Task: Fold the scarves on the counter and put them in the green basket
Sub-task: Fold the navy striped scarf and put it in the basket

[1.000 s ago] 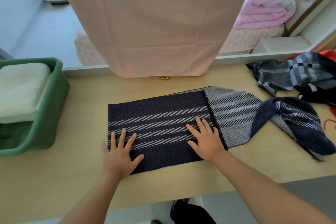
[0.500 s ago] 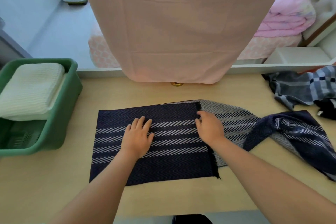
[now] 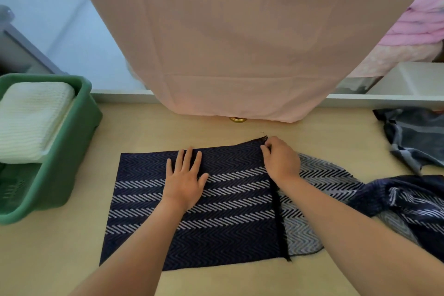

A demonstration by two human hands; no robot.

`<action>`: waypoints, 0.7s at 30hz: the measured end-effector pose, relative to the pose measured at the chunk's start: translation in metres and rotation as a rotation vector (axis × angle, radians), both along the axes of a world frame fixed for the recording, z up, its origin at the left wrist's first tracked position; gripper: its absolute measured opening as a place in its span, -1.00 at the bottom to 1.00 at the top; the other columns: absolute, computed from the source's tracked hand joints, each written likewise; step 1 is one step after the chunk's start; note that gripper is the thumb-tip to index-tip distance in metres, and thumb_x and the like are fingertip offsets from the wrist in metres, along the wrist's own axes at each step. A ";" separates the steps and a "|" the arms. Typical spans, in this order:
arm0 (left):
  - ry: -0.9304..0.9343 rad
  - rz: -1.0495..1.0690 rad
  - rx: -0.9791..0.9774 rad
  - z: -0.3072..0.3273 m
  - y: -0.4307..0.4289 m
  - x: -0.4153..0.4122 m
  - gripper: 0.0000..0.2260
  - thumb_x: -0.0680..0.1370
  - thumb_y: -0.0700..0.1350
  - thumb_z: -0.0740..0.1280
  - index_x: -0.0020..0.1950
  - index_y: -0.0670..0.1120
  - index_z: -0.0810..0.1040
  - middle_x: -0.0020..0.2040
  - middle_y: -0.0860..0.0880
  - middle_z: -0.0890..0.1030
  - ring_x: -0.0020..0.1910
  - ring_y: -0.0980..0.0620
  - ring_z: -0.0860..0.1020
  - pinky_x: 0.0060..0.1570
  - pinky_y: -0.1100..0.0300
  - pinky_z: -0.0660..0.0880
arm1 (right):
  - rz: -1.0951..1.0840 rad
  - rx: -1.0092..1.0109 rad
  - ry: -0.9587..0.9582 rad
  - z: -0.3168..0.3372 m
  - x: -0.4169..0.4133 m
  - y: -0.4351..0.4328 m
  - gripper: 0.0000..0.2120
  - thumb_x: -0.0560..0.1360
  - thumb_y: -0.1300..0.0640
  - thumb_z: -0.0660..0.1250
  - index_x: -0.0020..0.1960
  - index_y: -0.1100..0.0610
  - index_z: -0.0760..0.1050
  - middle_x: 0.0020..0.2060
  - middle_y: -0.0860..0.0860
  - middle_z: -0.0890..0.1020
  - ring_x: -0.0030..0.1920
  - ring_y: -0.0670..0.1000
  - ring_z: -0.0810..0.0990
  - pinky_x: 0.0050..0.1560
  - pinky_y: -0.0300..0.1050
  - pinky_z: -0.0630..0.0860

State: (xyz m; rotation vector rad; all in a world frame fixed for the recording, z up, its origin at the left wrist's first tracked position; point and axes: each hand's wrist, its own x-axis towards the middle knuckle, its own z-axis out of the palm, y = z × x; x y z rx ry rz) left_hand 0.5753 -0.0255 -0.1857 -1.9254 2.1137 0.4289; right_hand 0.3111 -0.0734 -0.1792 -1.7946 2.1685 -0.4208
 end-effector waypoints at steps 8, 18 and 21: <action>0.055 0.071 -0.133 -0.018 0.029 0.024 -0.37 0.58 0.34 -0.13 0.61 0.11 0.01 0.61 -0.04 0.04 0.59 -0.11 -0.05 0.48 -0.31 -0.04 | 0.262 -0.120 0.255 -0.008 0.009 0.026 -0.61 0.55 0.01 0.31 0.33 0.10 0.44 0.22 0.14 0.48 0.17 0.17 0.47 0.15 0.09 0.44; 0.008 -0.063 -0.059 -0.020 0.030 0.104 -0.29 0.45 0.49 -0.38 0.53 0.23 -0.37 0.56 0.07 -0.38 0.52 -0.04 -0.42 0.46 -0.31 -0.27 | 0.430 0.276 0.241 -0.023 0.077 0.086 -0.36 0.64 -0.27 -0.14 0.60 -0.09 -0.31 0.57 0.05 -0.35 0.55 0.08 -0.40 0.55 0.22 -0.25; 0.014 -0.050 -0.040 -0.014 0.029 0.129 -0.29 0.45 0.49 -0.32 0.53 0.23 -0.36 0.55 0.08 -0.40 0.51 -0.02 -0.44 0.46 -0.28 -0.29 | 0.441 0.318 0.255 -0.019 0.105 0.086 -0.35 0.64 -0.27 -0.14 0.59 -0.09 -0.35 0.55 0.05 -0.40 0.54 0.09 -0.42 0.54 0.23 -0.27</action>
